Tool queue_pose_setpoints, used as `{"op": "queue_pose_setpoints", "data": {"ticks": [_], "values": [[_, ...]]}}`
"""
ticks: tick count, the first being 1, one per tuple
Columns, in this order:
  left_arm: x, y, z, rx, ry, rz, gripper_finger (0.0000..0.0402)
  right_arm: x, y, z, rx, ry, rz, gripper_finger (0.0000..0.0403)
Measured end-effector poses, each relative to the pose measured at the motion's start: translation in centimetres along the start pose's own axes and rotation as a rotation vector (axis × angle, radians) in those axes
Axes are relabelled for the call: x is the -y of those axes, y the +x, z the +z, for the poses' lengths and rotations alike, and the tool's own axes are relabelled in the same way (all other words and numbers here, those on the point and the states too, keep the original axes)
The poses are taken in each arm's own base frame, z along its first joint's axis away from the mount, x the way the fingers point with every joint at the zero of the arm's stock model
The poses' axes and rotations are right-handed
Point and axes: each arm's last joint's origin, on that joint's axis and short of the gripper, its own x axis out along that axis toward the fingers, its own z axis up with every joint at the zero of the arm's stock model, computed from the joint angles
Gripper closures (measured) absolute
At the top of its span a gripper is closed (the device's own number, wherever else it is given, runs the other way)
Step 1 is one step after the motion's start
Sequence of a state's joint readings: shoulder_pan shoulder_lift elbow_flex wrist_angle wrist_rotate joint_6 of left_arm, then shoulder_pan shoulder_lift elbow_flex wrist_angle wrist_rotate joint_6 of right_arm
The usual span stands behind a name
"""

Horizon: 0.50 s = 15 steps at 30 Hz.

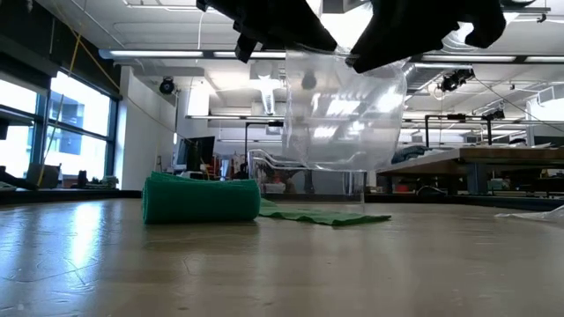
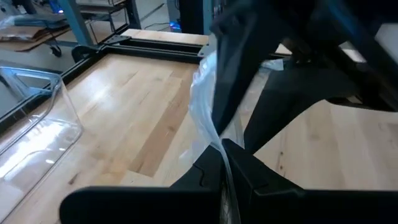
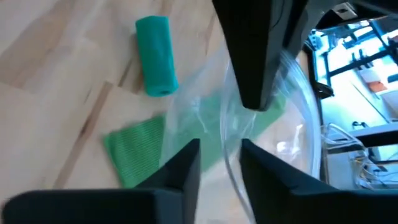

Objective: Roll bandage
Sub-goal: Open the left zip bag

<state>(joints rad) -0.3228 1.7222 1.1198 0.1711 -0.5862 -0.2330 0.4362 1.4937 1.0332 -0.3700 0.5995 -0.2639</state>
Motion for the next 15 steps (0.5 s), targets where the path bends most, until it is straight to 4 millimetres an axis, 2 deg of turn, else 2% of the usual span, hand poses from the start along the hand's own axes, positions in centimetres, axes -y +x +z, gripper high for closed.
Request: {"op": "queue_pose_setpoints", "data": {"ticks": [3, 6, 11, 15], "values": [[0.0, 0.0, 0.2, 0.013, -0.015, -0.003, 0.0399, 0.0, 0.0, 0.0, 0.002, 0.024, 0.005, 0.0351], [-0.2, 0.1, 0.2, 0.014, -0.014, 0.002, 0.0379, 0.0, 0.0, -0.1, -0.003, 0.015, 0.010, 0.0394], [-0.9, 0.0, 0.9, 0.026, -0.020, 0.005, 0.0312, -0.1, 0.0, -0.2, -0.009, 0.000, 0.035, 0.0399], [-1.6, 0.1, 1.5, 0.021, -0.024, -0.058, 0.0258, -0.3, 0.0, -0.3, -0.004, -0.043, 0.094, 0.0399]]}}
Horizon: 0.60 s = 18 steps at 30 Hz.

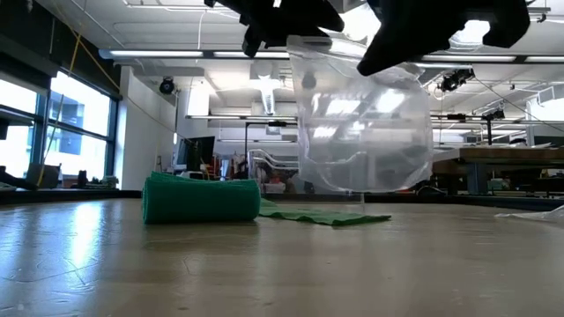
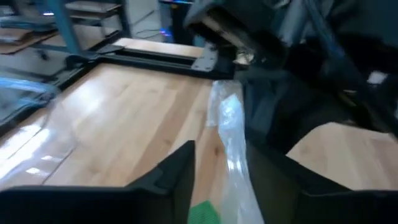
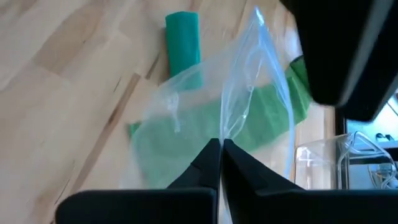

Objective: Roll bandage
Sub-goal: Open the left zip bag

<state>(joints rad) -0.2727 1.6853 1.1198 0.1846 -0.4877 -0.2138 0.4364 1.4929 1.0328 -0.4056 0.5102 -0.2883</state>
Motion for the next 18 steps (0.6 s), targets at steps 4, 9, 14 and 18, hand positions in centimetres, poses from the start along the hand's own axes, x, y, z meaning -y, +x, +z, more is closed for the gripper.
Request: {"op": "queue_pose_setpoints", "data": {"ticks": [4, 9, 14, 18], "values": [[-0.5, 0.4, 0.1, -0.030, 0.062, -0.116, 0.0236, 0.1, 0.0, 0.2, 0.016, -0.005, -0.004, 0.0401], [-1.1, 1.0, -0.2, -0.062, 0.048, -0.160, 0.0246, 0.1, 0.0, 0.4, 0.045, -0.010, -0.003, 0.0402], [-1.8, 1.3, -0.7, -0.114, 0.052, -0.142, 0.0305, 0.0, 0.0, 0.6, 0.063, -0.007, 0.027, 0.0402], [-2.1, 1.4, -0.7, -0.134, 0.059, -0.202, 0.0377, 0.0, 0.0, 0.6, 0.072, -0.017, 0.046, 0.0402]]}}
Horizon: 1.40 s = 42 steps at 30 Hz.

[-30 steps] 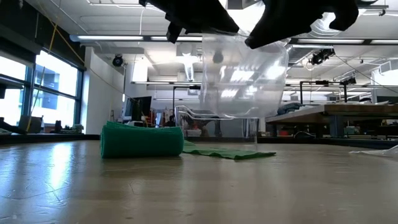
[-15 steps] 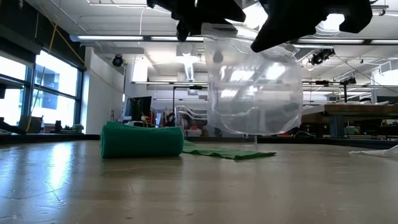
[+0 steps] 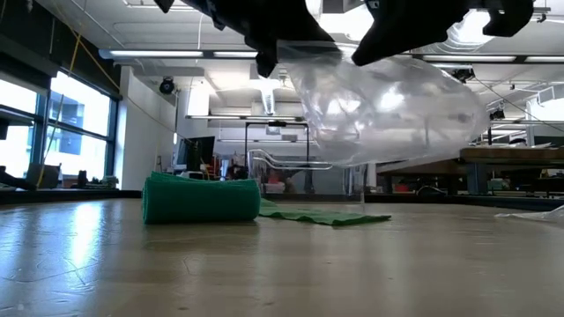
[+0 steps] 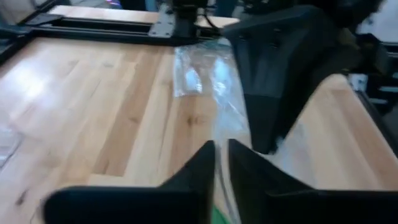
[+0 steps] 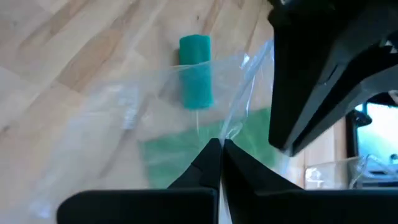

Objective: Roll bandage
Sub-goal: Open the left zip bag

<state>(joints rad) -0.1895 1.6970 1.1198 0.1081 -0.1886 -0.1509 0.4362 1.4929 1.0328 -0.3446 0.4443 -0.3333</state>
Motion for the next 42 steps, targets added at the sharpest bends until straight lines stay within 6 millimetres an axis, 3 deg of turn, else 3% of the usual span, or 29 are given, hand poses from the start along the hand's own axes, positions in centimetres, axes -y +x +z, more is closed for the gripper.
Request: {"op": "queue_pose_setpoints", "data": {"ticks": [2, 9, 14, 21, 28, 33, 37, 42], "values": [[0.0, 0.0, 0.0, -0.005, 0.021, -0.006, 0.0394, 0.1, 0.0, 0.2, 0.013, -0.035, -0.023, 0.0402], [-0.2, 0.0, -0.6, -0.060, 0.032, 0.007, 0.0399, 0.4, -0.4, 1.4, 0.066, -0.143, -0.198, 0.0402], [0.0, -0.5, -0.3, -0.050, 0.035, 0.015, 0.0400, 0.1, -0.4, 1.3, 0.077, -0.156, -0.138, 0.0402], [-0.3, -2.0, 0.3, -0.027, 0.116, 0.313, 0.0401, -1.0, -0.7, 1.3, 0.095, -0.130, -0.029, 0.0402], [2.4, -2.8, 0.4, 0.004, 0.359, 0.334, 0.0401, -0.3, -0.4, 1.1, 0.087, -0.089, -0.043, 0.0402], [5.0, -4.0, 0.2, 0.019, 0.497, 0.506, 0.0401, 1.4, 0.2, 1.4, 0.135, 0.012, -0.105, 0.0401], [6.6, -5.0, -0.3, -0.014, 0.590, 0.589, 0.0401, 2.7, 0.5, 1.7, 0.225, 0.066, -0.085, 0.0372], [7.3, -6.2, -1.5, -0.138, 0.684, 0.704, 0.0402, 4.2, 0.8, 2.1, 0.361, 0.151, -0.007, 0.0290]]}}
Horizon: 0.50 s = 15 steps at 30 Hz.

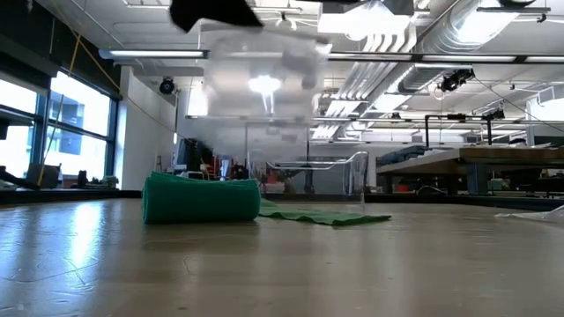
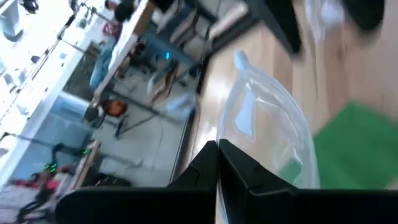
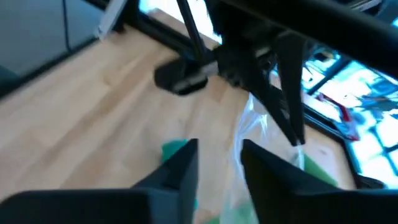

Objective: Roll bandage
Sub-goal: Open the left zip bag, then put the rolled blue bandage into the left zip bag

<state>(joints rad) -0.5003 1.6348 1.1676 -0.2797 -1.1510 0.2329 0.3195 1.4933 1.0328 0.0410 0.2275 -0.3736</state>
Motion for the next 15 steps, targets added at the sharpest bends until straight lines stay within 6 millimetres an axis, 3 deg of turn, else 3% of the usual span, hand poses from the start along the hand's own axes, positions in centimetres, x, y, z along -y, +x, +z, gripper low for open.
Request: {"op": "queue_pose_setpoints", "data": {"ticks": [4, 7, 15], "values": [[0.1, -0.4, -2.1, -0.116, 0.019, -0.015, 0.0401, 0.7, 0.6, -0.3, 0.036, 0.073, 0.065, 0.0229], [-0.1, -0.5, -3.8, -0.217, -0.010, -0.038, 0.0401, 0.4, 2.2, -1.2, 0.042, 0.106, 0.131, 0.0201], [-0.7, -1.4, -7.6, -0.431, -0.117, 0.006, 0.0401, -0.7, 8.2, -5.9, -0.028, 0.152, 0.211, 0.0185]]}}
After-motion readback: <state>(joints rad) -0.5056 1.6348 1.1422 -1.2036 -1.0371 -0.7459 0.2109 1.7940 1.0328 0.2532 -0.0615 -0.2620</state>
